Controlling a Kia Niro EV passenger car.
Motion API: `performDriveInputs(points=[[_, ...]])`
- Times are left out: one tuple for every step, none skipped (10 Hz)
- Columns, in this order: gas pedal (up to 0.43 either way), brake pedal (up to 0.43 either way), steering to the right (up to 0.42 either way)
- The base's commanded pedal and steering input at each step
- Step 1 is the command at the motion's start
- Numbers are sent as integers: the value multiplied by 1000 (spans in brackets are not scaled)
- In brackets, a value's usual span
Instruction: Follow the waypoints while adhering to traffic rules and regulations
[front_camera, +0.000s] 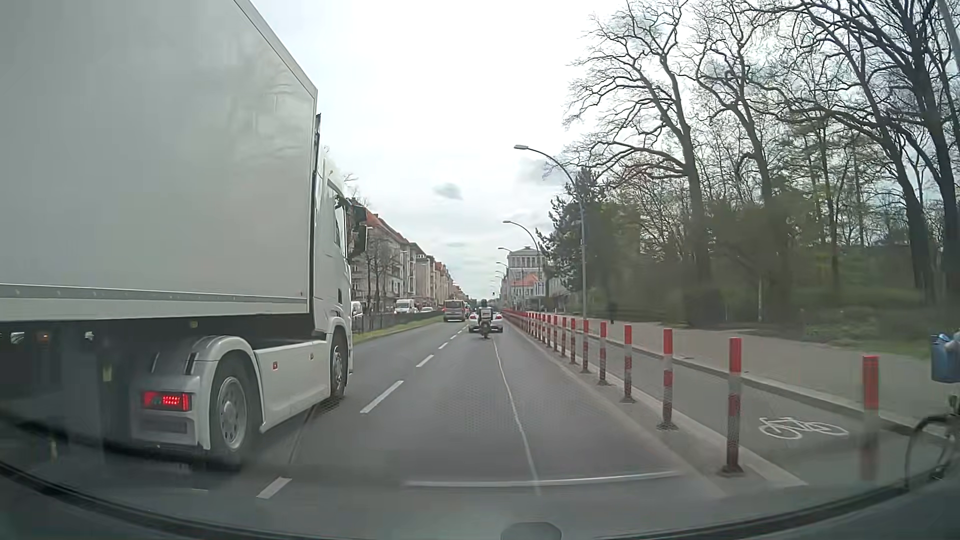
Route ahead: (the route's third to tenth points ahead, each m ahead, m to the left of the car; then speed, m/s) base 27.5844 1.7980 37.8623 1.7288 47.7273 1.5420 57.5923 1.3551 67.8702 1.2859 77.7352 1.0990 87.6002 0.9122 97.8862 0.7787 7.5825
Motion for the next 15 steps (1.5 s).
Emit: performDriveInputs(points=[[39,0,2],[39,0,2],[39,0,1],[39,0,1],[39,0,0],[28,0,0],[28,0,0],[20,0,0],[20,0,1],[20,0,6],[20,0,8],[20,0,6],[20,0,6],[20,0,2],[20,0,0]])
